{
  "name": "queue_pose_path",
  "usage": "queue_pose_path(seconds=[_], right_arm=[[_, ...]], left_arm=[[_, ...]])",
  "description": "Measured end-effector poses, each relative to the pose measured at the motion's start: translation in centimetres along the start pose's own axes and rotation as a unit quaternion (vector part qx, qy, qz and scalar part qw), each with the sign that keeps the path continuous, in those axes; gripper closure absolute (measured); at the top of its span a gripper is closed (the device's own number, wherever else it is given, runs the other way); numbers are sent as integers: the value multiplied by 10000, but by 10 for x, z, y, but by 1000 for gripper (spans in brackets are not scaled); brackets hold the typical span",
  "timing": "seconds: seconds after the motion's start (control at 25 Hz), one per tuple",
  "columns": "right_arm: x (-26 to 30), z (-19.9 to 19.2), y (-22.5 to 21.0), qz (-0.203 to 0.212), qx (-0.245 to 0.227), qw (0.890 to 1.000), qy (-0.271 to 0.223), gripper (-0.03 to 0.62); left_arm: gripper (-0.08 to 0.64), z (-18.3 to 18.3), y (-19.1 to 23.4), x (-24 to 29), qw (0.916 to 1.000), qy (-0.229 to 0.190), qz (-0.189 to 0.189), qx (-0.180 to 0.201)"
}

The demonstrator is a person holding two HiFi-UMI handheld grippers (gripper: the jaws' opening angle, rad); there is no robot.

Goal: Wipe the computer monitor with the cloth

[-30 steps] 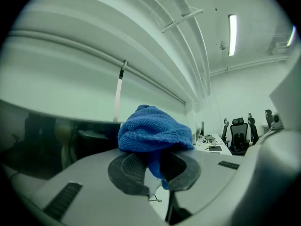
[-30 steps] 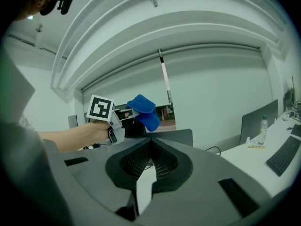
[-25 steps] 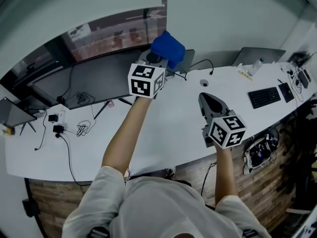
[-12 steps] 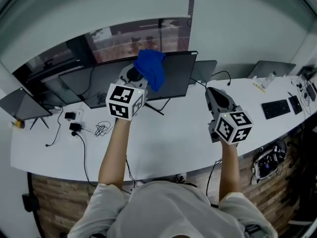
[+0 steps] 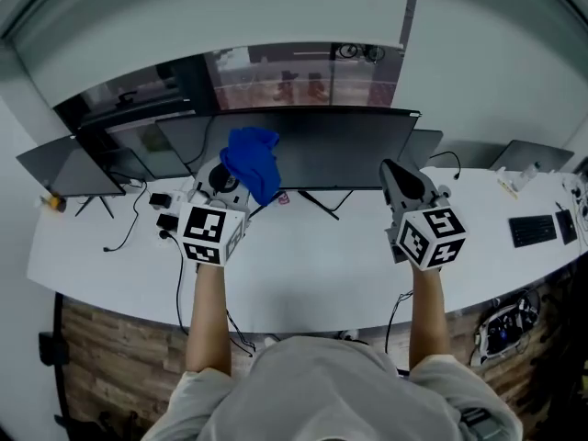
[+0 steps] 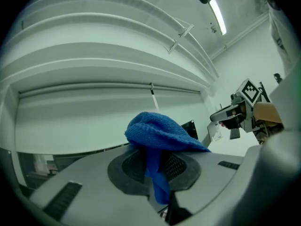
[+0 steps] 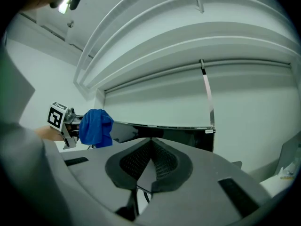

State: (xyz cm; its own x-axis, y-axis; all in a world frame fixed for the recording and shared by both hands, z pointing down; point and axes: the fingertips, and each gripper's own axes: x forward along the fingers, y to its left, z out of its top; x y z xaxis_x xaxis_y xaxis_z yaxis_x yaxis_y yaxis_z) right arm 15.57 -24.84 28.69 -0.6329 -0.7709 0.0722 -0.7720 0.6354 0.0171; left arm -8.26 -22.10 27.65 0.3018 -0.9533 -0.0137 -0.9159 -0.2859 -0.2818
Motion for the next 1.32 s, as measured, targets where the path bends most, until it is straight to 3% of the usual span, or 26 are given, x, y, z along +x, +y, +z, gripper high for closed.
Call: queue_pose_path(seconds=[0.2, 0.32, 0.8, 1.32], right_arm=[[13, 2, 24, 235, -183, 9996, 3, 580], [18, -1, 38, 314, -520, 9981, 65, 580], [35, -7, 51, 412, -701, 9966, 90, 581], [42, -17, 36, 175, -767, 9967, 183, 581]], left_arm=[[502, -16, 16, -28, 9994, 57, 302, -133], [502, -18, 22, -34, 9991, 75, 386, -129], [502, -33, 21, -30, 9993, 162, 310, -103], [500, -41, 14, -11, 9996, 118, 227, -143]])
